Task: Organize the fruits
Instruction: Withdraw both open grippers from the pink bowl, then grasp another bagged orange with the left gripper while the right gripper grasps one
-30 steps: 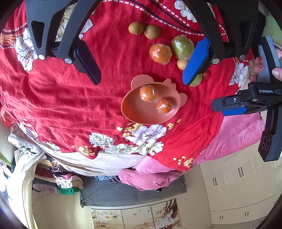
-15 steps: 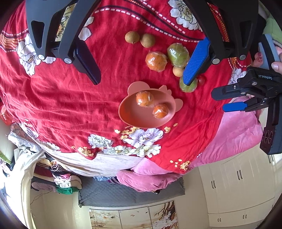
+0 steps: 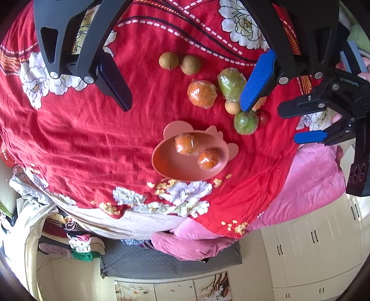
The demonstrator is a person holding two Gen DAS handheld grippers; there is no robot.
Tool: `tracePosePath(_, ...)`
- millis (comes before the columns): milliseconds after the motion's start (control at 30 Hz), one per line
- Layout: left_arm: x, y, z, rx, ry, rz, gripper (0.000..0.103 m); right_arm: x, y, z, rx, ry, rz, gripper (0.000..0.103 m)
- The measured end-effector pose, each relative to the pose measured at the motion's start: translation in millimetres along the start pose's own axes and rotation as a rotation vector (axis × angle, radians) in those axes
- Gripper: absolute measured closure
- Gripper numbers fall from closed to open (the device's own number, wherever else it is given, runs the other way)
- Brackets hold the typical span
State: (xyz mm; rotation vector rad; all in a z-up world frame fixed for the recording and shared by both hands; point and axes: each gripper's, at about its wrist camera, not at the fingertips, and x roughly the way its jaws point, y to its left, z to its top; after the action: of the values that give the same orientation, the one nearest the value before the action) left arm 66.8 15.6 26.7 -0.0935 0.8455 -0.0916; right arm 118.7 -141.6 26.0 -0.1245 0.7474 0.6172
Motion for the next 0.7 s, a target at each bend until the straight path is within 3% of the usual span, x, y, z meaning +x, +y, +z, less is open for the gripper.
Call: tracePosePath(700, 23.0, 8.6, -34.2, 0.006, 0.101, 0.006, 0.01, 16.7, -2.5, -17.9, -0.025, 0.072, 0.019, 0.009)
